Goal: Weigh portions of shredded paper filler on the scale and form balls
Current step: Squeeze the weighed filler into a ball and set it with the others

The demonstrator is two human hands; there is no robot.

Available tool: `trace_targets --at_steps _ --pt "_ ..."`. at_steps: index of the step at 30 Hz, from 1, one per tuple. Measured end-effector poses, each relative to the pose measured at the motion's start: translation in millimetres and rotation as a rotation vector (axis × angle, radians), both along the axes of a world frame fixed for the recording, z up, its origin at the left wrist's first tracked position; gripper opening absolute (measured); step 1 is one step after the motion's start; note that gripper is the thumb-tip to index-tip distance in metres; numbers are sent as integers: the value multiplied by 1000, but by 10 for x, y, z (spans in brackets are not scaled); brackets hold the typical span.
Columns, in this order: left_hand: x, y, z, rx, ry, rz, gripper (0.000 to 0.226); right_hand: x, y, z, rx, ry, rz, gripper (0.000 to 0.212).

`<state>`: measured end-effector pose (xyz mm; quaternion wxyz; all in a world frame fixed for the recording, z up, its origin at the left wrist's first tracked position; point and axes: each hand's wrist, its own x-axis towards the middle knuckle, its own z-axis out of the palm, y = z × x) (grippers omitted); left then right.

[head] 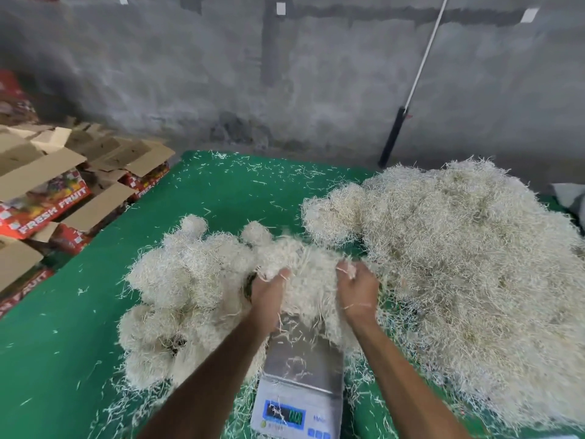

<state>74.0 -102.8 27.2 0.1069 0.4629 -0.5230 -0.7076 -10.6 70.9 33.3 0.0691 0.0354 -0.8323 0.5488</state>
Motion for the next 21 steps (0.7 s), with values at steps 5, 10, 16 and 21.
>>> trace_targets --at_steps 5,10,16,21 --pt "104 -479 -2 28 17 203 88 -244 416 67 -93 -100 -147 54" --pt "231 -517 7 54 7 262 80 -307 469 111 -149 -152 -197 59" --pt "465 -859 -88 9 -15 293 69 -344 753 50 -210 -184 -289 56" --pt "381 -522 -110 145 107 184 68 -144 480 -37 -236 -296 -117 81"
